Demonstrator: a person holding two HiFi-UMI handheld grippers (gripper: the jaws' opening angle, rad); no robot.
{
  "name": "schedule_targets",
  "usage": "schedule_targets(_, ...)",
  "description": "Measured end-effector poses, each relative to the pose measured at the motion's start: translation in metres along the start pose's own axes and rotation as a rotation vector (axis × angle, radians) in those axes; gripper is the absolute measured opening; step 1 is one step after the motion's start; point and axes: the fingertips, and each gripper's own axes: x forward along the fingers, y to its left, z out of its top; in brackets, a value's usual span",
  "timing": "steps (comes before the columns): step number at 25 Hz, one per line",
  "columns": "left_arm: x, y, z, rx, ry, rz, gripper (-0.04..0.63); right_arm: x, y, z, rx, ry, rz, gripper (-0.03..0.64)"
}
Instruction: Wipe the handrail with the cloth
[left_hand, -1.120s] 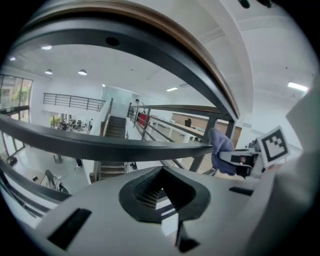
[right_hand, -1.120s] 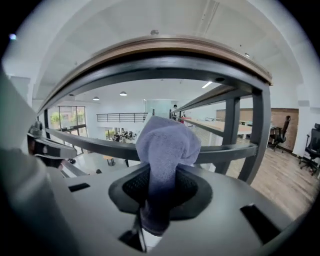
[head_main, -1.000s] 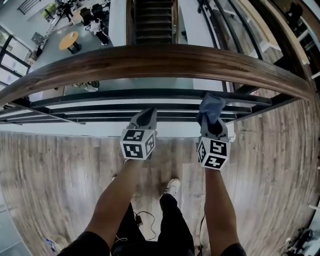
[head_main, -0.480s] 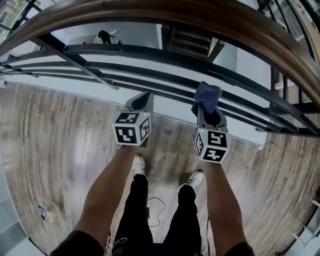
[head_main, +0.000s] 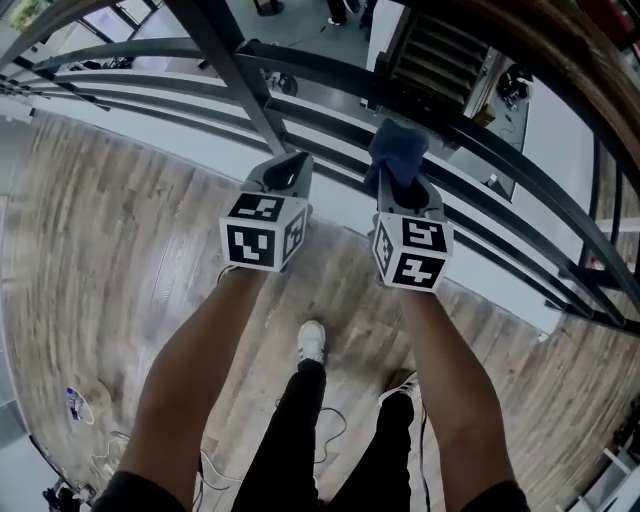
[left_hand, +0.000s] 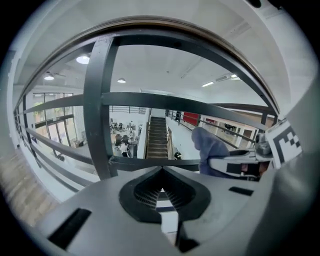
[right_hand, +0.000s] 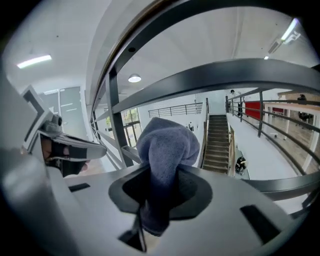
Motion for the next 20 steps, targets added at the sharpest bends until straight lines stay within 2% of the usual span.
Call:
schedule_targets(5,0.010,0.083,0.016,0.015,-0.048,0.026,0.002,0.064,0.071,0.024,0.017,-0.020,0.054,0.089)
schedule_targets(9,0.016,0.124,0.010,0.032,-0.064,0.014,0.003,0.110,0.113,0.036,-0.007,-0.011,0.072,0.089)
schedule_targets(12,0.019,0.153,0.003,0.053,-0.059,0.020,0.002,0.138,0.136,0.039,0.014,0.019,0.071,0.089)
schedule_targets(18,0.020,0.186,-0.006,-0.013,-0.051,0.045,0.002,0.177,0.158,0.031,-0.003,0.087,0.053,0.090)
schedule_targets(20,0.019,0.188,-0.011,-0.007,-0.043,0.048,0.002,0.184,0.163,0.028,-0.005,0.110,0.063,0.089)
